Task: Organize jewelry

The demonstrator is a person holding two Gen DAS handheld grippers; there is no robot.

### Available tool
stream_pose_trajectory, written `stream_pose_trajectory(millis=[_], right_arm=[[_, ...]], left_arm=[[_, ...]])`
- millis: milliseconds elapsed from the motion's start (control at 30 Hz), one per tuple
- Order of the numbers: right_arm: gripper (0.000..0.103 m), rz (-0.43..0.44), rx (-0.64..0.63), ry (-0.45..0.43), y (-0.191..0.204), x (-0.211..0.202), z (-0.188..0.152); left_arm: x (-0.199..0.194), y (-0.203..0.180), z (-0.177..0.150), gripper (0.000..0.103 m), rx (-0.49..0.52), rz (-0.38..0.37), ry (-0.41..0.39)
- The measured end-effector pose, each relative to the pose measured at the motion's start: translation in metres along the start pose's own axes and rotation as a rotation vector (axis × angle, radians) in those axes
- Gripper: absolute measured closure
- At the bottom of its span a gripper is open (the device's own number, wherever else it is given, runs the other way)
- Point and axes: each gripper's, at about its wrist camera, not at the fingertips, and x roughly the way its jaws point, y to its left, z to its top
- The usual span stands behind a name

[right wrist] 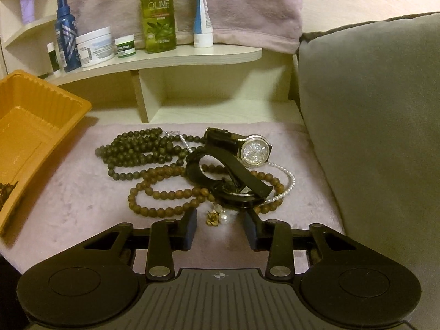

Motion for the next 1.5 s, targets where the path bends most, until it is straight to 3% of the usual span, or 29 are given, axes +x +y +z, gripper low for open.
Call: stream_pose_trajectory(millis=[167, 567, 800, 1133, 1500], right_arm=[[0.086, -0.003, 0.004, -0.004, 0.001, 0.0, 0.0], [0.086, -0.019, -0.016, 0.02, 0.02, -0.015, 0.005], [0.086, 0.067, -0.077, 0.008, 0.054, -0.026, 0.021], [0.086, 0.265, -0.159, -0.039, 0.118, -0.033, 0.048], [0.086, 0.344, -0.249, -0.041, 0.165, -0.026, 0.056]], left_arm=[[0.0, 0.0, 0.0, 0.099, 0.002, -0.001, 0.0], [0.0, -0.001, 0.0, 0.099, -0.001, -0.001, 0.0], [0.0, -0.001, 0.0, 0.099, 0.0, 0.0, 0.0], [0.0, -0.001, 0.0, 0.099, 0.0, 0.0, 0.0], [0.0, 0.001, 0.001, 0.099, -0.005, -0.003, 0.002]])
